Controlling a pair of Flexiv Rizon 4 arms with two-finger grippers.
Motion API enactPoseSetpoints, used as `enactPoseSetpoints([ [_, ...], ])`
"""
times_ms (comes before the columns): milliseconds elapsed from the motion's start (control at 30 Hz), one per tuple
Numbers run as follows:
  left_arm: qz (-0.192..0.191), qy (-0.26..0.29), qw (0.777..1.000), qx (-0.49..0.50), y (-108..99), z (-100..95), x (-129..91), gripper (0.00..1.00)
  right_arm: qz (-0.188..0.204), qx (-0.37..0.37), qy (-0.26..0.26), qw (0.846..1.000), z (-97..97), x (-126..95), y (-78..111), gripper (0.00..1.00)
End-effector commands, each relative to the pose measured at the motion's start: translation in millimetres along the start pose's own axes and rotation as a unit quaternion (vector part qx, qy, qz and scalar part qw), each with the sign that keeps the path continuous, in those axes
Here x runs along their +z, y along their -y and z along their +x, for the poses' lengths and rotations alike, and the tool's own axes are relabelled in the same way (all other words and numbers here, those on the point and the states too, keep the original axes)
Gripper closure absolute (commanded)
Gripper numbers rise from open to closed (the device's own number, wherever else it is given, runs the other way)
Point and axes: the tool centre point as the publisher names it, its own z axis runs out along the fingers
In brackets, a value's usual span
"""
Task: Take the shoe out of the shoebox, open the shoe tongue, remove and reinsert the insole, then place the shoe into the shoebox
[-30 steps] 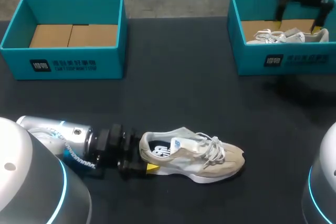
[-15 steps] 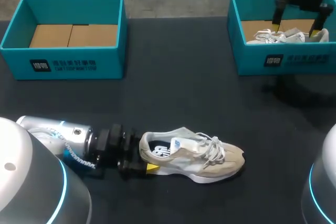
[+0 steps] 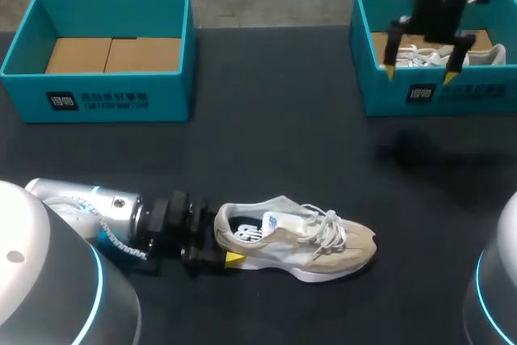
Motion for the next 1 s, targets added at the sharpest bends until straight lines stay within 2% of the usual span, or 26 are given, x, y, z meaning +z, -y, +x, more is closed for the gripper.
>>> enactPoseSetpoints([
  [33,-0.001,-0.001,1.000,0.000,-3.0,-0.3,-2.1,1.00,-0.010,0.003,-0.008,1.000,3.1,4.9,34.1,0.00],
  [167,-0.001,-0.001,1.000,0.000,-3.0,-0.3,-2.1,1.00,0.007,0.010,-0.032,0.999,14.5,7.8,60.5,0.00],
  [933,-0.001,-0.001,1.000,0.000,-3.0,-0.3,-2.1,1.00,0.007,0.010,-0.032,0.999,14.5,7.8,60.5,0.00],
  [1000,-0.001,-0.001,1.000,0.000,-3.0,-0.3,-2.1,1.00,0.006,0.007,-0.030,1.000,21.0,11.1,63.7,0.00],
])
